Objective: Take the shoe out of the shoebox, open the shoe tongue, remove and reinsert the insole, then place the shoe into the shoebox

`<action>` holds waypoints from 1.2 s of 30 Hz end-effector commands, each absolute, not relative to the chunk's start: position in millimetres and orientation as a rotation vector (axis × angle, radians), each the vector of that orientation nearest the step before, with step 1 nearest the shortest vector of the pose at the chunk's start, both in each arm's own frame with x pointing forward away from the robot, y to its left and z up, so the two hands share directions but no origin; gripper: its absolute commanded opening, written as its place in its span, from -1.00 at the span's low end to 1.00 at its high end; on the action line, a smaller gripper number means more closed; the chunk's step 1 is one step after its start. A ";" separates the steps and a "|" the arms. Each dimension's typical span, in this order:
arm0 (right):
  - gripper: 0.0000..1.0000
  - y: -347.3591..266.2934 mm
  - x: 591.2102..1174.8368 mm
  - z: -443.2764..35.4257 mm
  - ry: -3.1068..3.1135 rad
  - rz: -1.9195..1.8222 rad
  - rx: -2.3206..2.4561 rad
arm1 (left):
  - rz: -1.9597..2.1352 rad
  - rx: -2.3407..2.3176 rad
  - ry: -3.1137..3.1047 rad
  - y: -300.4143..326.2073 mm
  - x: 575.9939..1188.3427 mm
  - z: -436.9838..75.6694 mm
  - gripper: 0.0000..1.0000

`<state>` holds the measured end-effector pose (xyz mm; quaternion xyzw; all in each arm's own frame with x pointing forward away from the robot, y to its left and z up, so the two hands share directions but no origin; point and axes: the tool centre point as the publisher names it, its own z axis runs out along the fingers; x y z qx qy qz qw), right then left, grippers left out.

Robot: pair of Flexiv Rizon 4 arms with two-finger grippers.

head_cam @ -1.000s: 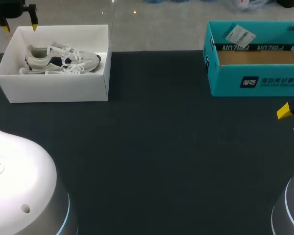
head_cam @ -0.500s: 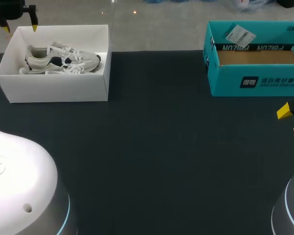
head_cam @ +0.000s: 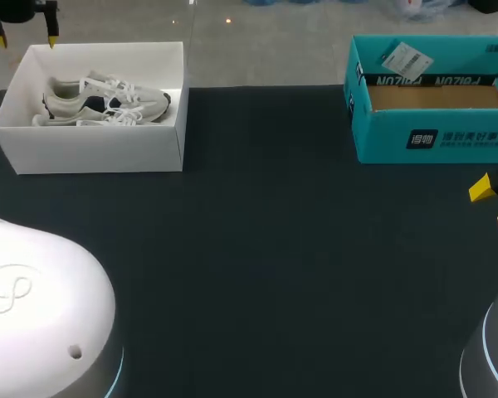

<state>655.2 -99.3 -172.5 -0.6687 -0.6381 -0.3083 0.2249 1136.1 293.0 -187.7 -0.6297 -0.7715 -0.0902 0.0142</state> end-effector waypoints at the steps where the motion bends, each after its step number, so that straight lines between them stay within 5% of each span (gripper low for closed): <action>1: 1.00 -99.0 653.6 -173.2 -1.760 -0.853 -1.847 | -0.382 -2.031 -2.406 287.9 1066.6 -181.7 1.00; 17: 1.00 -99.0 653.6 -173.2 -1.760 -0.853 -1.847 | -0.175 -2.094 -2.232 296.4 1001.8 -254.4 1.00; 36: 1.00 -99.0 653.6 -173.2 -1.760 -0.853 -1.847 | -0.149 -2.115 -2.156 301.4 1012.6 -252.2 1.00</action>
